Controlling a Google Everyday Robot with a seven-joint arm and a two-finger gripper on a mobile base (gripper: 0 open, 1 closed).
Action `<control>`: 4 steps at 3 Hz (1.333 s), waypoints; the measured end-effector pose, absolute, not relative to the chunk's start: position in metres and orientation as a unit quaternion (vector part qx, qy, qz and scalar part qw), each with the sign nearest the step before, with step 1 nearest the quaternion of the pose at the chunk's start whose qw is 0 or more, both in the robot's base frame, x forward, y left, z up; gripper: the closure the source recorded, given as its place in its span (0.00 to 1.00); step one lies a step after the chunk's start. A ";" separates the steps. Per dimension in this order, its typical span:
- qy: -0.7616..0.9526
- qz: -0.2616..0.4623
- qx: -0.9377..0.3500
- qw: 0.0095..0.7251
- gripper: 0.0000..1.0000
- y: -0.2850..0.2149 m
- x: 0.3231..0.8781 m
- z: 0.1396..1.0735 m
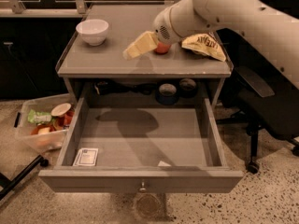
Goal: Place apple into top drawer
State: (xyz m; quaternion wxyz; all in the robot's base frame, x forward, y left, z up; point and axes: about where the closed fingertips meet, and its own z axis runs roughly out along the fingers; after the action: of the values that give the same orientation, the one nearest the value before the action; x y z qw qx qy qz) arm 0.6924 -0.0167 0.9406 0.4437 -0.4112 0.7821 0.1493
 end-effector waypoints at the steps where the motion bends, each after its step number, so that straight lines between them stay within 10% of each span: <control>1: 0.786 0.137 -0.407 0.446 0.00 -0.002 0.716 0.931; 4: 0.825 0.072 -0.370 0.420 0.00 -0.006 0.783 0.899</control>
Offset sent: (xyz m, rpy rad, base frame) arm 0.0700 0.0359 -0.0315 -0.0900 -0.0164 -0.0932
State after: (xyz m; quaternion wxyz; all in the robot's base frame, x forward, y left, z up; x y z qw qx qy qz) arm 0.7833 -0.0057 0.8990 0.4200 -0.3703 0.8254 0.0723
